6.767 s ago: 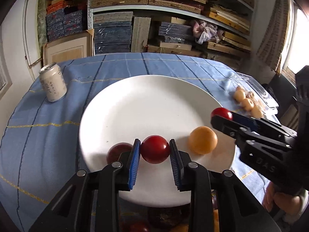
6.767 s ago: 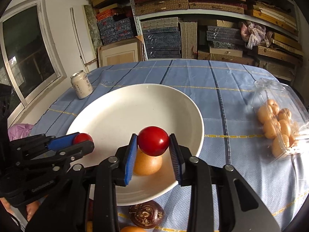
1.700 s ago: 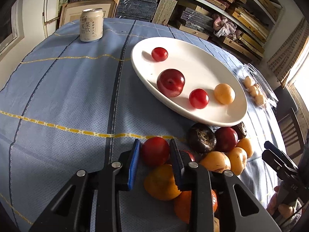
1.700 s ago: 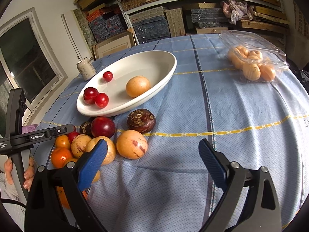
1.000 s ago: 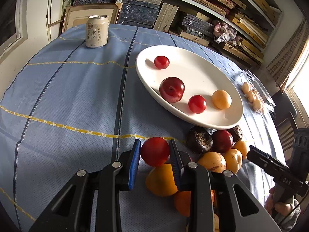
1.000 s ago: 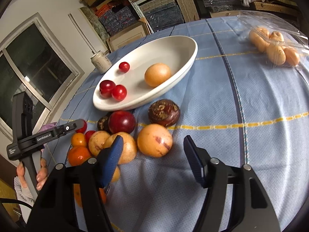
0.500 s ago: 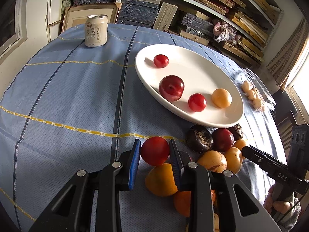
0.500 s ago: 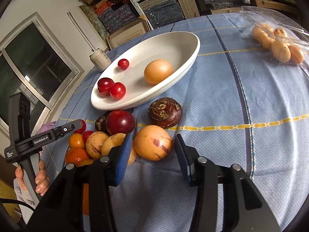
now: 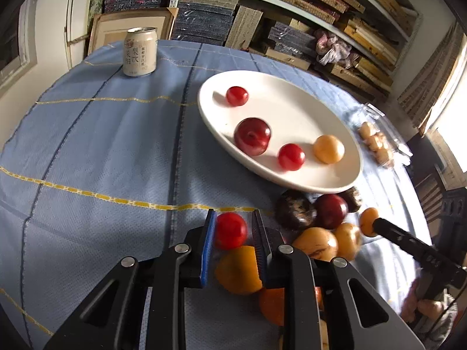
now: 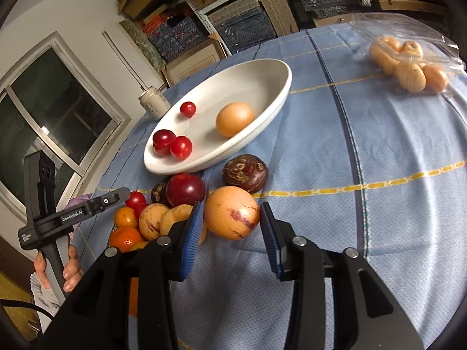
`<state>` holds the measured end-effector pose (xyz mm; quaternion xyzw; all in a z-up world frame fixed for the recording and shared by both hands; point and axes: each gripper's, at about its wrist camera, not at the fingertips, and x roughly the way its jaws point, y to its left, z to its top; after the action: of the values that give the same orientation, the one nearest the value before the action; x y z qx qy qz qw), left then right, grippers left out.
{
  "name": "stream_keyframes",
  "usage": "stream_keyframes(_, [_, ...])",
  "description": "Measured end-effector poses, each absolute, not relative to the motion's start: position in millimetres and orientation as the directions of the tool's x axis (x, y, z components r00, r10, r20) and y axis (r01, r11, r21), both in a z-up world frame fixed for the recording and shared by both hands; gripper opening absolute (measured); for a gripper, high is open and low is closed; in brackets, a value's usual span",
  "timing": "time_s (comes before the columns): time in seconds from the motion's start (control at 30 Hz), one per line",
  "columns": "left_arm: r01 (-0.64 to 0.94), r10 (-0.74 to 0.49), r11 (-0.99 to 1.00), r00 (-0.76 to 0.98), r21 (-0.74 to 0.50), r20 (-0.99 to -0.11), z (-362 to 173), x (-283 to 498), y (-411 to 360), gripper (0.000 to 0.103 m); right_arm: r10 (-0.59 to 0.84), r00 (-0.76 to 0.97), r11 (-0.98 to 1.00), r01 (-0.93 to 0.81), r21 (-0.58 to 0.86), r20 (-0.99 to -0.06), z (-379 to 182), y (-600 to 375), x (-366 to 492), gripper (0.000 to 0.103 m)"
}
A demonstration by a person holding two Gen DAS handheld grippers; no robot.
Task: Organize fruits
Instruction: 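Lift the red tomato with the left tool while the right tool grasps a tan pear, then carry the tomato and pear over the white plate and open both tools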
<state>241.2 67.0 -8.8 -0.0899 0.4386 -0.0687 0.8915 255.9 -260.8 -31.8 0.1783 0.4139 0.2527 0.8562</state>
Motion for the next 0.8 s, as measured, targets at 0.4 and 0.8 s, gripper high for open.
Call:
stream_keyframes(0.4, [0.070, -0.188, 0.981, 0.573, -0.181, -0.797, -21, 246, 52, 0.038, 0.586, 0.516, 0.806, -0.289, 0.517, -0.625, -34, -257, 257, 0.039])
stream_keyframes(0.8, [0.028, -0.154, 0.983, 0.658, -0.180, -0.737, 5, 241, 61, 0.028, 0.591, 0.571, 0.794, -0.286, 0.536, -0.570, -21, -268, 252, 0.039])
